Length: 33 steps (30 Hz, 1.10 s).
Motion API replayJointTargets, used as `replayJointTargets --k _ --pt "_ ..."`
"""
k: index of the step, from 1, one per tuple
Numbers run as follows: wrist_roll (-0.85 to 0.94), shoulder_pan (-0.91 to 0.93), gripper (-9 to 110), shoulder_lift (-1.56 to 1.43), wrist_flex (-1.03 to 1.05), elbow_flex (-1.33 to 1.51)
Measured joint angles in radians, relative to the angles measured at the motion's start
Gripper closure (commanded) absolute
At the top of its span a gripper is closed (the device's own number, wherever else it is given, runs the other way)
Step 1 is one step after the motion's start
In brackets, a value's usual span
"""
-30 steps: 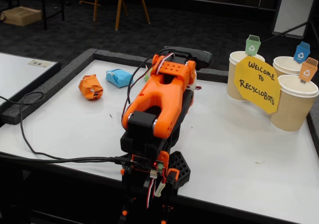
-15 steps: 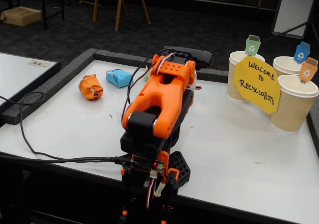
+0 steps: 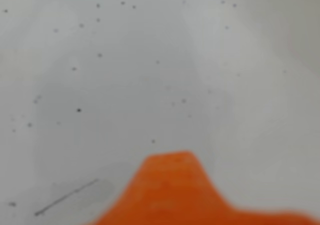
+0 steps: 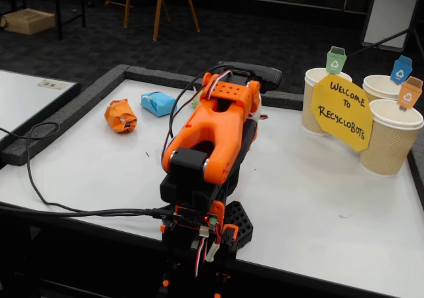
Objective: Sort rubbish by color.
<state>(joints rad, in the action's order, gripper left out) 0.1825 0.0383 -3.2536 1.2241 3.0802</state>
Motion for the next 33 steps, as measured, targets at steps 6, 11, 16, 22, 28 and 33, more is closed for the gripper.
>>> replayJointTargets --k 6,11,16,22,28,33 --pt "0.000 0.000 101 0.000 0.000 0.000" --pt "0.000 0.000 101 0.000 0.000 0.000" --pt "0.000 0.000 101 0.000 0.000 0.000" --pt "0.000 -0.003 101 0.000 0.000 0.000" --pt "0.000 -0.005 101 0.000 0.000 0.000" --pt "0.000 -0.005 99 0.000 0.000 0.000"
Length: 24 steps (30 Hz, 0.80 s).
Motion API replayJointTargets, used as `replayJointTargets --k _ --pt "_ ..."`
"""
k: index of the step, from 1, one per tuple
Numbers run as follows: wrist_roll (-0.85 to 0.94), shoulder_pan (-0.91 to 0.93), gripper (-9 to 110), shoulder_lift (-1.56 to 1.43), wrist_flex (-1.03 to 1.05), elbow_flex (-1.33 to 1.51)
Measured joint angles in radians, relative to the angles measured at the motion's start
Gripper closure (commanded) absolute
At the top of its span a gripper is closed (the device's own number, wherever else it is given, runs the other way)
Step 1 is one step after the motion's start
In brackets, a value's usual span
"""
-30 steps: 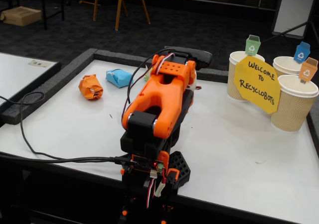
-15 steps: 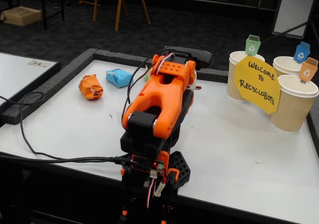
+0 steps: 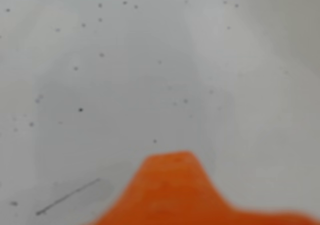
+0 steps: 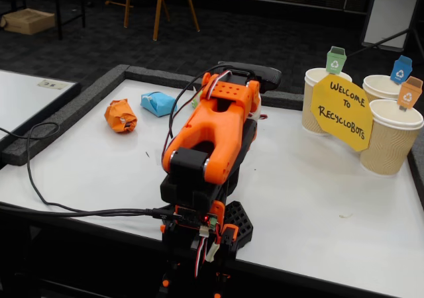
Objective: Sort rubbish by color.
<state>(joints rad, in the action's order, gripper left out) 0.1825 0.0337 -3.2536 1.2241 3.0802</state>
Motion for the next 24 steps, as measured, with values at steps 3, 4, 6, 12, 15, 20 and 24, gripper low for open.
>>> replayJointTargets --k 3,4,6,12,15,20,24 --pt "0.000 0.000 97 0.000 0.000 0.000" --pt "0.000 0.000 97 0.000 0.000 0.000" --pt "0.000 0.000 96 0.000 0.000 -0.011" --pt "0.000 0.000 96 0.153 -0.026 -0.166" --pt "0.000 0.000 96 0.275 -0.037 -0.272" --pt "0.000 0.000 95 0.460 -0.037 -0.465" --pt "0.000 -0.014 95 0.566 -0.003 -0.618"
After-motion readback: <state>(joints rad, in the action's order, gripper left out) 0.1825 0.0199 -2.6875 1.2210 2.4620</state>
